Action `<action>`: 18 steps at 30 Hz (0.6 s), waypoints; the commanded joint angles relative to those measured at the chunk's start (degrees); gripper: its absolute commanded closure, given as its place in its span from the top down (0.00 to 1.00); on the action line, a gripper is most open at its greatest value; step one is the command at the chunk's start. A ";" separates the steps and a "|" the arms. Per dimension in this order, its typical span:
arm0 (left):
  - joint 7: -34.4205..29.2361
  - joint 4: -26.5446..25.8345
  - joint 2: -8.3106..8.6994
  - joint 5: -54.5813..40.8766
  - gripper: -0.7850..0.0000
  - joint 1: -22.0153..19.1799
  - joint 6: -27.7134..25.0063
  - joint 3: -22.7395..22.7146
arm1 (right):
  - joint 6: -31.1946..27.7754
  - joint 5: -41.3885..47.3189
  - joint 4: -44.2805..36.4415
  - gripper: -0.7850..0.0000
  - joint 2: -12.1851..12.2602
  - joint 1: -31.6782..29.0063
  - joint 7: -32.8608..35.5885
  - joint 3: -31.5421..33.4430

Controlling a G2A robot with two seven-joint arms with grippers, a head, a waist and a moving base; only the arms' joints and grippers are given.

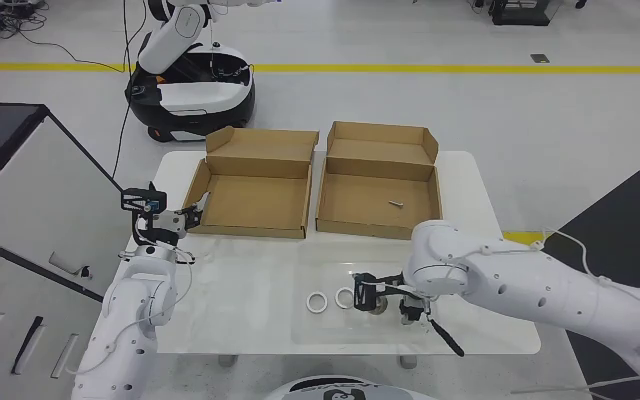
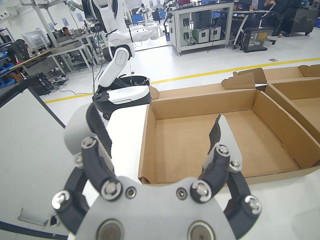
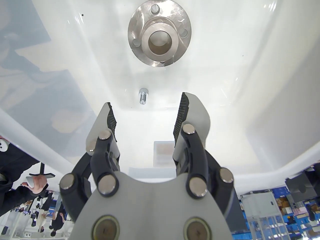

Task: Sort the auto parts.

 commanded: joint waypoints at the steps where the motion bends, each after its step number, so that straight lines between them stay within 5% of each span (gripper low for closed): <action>1: 0.00 0.00 0.00 0.00 1.00 0.00 0.00 0.00 | -0.09 0.00 0.26 0.50 -0.03 -0.17 -0.24 0.19; 18: 0.00 0.00 0.00 0.00 1.00 0.00 0.00 0.00 | -0.39 -1.05 1.16 0.44 -0.37 -2.61 -0.39 0.65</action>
